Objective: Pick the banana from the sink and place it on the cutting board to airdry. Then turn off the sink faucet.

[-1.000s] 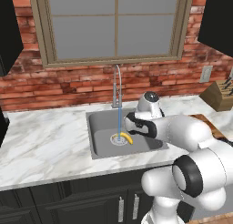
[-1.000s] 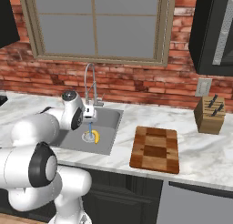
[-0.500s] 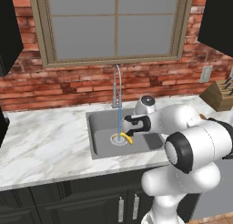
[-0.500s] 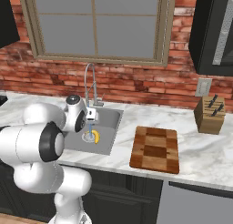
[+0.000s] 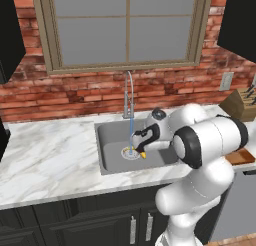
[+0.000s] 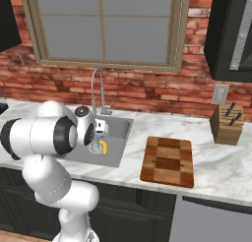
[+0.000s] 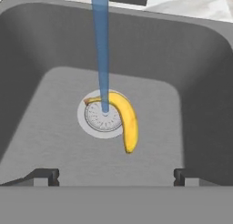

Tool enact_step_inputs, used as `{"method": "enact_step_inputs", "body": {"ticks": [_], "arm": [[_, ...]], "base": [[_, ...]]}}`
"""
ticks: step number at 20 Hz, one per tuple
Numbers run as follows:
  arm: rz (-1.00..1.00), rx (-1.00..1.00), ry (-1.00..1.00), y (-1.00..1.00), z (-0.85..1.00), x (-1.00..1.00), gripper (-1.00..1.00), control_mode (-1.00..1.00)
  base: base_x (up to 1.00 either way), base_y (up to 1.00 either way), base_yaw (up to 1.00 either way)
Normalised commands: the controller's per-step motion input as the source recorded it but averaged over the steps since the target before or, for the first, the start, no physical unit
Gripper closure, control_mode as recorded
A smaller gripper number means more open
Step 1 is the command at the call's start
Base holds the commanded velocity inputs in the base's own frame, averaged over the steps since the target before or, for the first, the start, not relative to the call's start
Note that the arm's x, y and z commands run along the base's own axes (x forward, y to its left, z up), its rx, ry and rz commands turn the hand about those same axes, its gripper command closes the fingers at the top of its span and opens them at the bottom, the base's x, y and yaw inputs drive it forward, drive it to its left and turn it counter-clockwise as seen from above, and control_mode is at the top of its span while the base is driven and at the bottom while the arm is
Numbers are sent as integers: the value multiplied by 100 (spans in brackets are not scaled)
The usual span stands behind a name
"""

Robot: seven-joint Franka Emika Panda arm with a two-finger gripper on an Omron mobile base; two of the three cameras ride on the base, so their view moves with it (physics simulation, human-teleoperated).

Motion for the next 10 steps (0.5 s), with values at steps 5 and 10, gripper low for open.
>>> {"method": "enact_step_inputs", "body": {"ticks": [5,10], "arm": [[0,0,0,0,-29,23,-100,-100],[0,0,0,0,-29,24,-100,-100]], "base": [[0,0,0],[0,0,0]]}}
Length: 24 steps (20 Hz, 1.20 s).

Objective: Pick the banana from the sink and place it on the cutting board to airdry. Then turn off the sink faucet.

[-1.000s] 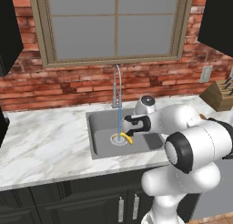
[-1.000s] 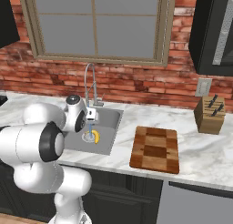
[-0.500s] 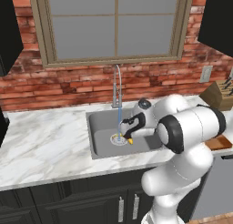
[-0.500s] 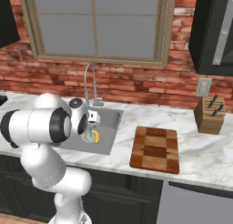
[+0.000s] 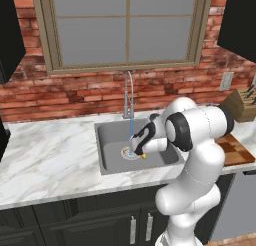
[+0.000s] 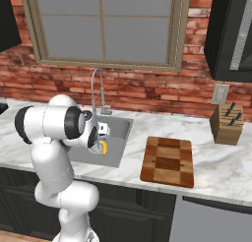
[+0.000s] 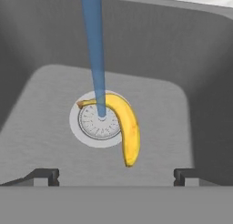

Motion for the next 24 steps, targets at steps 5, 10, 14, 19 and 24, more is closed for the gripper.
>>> {"method": "enact_step_inputs", "body": {"ticks": [5,10,14,19,24], "arm": [[0,0,0,0,-28,23,-100,-100],[0,0,0,0,-27,25,-100,-100],[0,0,0,0,-27,27,-100,-100],[0,0,0,0,-27,28,-100,-100],[0,0,0,0,-27,30,-100,-100]], "base": [[0,0,0],[0,0,0],[0,0,0],[0,0,0],[0,0,0]]}}
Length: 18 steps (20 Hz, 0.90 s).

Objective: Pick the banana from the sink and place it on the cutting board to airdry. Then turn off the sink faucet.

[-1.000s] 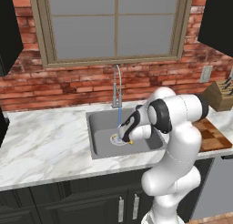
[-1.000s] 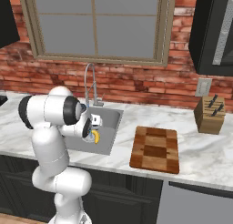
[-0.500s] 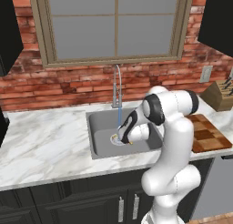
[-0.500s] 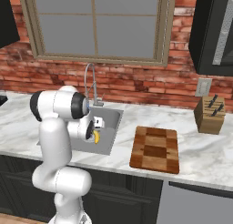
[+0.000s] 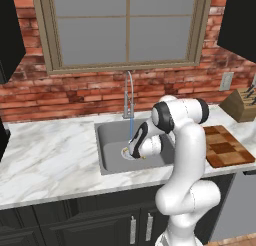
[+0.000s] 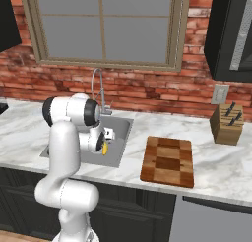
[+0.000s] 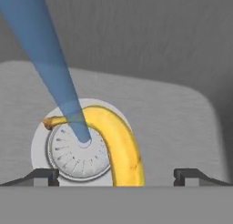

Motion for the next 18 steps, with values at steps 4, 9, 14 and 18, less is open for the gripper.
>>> {"method": "enact_step_inputs", "body": {"ticks": [4,9,14,18], "arm": [[0,-1,0,0,-30,30,-100,-100],[0,-2,0,0,-30,27,-100,-100],[0,-2,0,0,-30,20,-100,-100],[0,-2,0,1,-31,20,-100,-100]], "base": [[0,0,0],[0,0,0],[0,0,0],[0,0,0]]}}
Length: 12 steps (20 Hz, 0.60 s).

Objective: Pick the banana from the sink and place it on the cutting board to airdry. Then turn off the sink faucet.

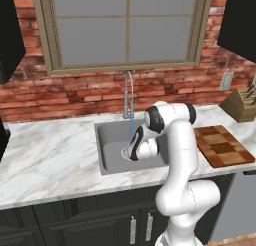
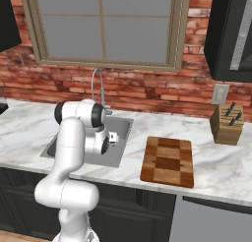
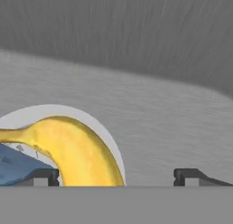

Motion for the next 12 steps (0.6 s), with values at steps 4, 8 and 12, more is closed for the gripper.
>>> {"method": "enact_step_inputs", "body": {"ticks": [4,8,12], "arm": [[0,-2,0,3,-32,21,-100,-100],[0,-2,0,2,-27,15,100,-100],[0,0,0,0,-1,0,100,-100]], "base": [[0,0,0],[0,0,0],[0,0,0]]}}
